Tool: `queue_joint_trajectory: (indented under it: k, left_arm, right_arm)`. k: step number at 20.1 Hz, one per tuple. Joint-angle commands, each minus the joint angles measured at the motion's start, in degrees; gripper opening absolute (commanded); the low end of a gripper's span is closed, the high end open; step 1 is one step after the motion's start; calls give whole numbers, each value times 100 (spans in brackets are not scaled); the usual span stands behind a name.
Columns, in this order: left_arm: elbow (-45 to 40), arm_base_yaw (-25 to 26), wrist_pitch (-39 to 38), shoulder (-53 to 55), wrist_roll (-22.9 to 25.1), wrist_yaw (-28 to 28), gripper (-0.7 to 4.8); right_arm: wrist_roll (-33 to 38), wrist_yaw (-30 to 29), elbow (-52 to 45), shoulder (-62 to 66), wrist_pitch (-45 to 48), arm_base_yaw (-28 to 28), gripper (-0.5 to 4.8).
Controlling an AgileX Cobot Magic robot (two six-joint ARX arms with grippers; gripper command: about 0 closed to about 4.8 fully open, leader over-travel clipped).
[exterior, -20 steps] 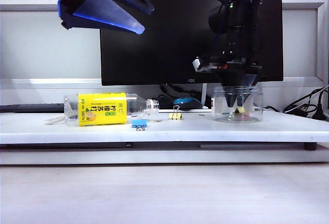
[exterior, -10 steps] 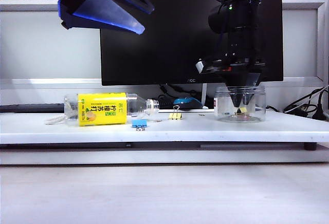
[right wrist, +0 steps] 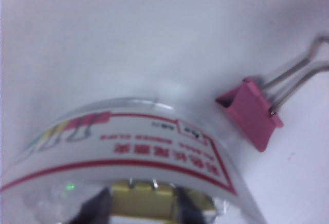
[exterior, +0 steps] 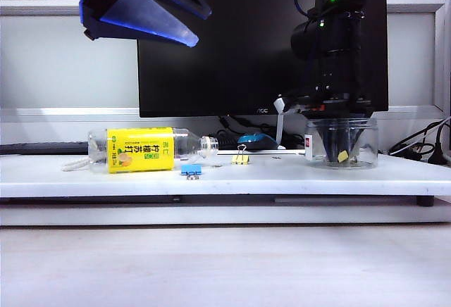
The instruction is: Take the clips out of the round transparent plastic box and place them on the table.
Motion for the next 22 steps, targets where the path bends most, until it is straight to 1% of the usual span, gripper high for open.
queue_joint_trajectory:
  k: [1,6,12,15,16,17,18,22]
  left_arm:
    - [0,-2,42,-11,22,4,184]
    - [0,-2,52,-11,24,4,184]
    - [0,-2,63,-11,22,7,184]
    - [0,-2,66,-11,24,13,184]
    - [0,-2,66,-11,24,13,184]
    - [0,-2,63,-11,24,13,184]
    - [0,-2,66,-11,24,11,184]
    - [0,-2,105,-11,24,11,184]
  right_arm:
    - [-11,-48,-50,61,-74,-2,103]
    - [33,-98,44,46,-214,-2,104]
    - [114,-229,647,-111,-544,-2,104]
    - [306,-328,1021,-138,-664,0,106]
    - [337,-516,1099,-168,-664,2,107]
    - [350,-872,1198,-190,-662,4,107]
    - [385,-1104,1281,-192,-662,22,107]
    - [435,-1491,1405,-192,-605,160,107]
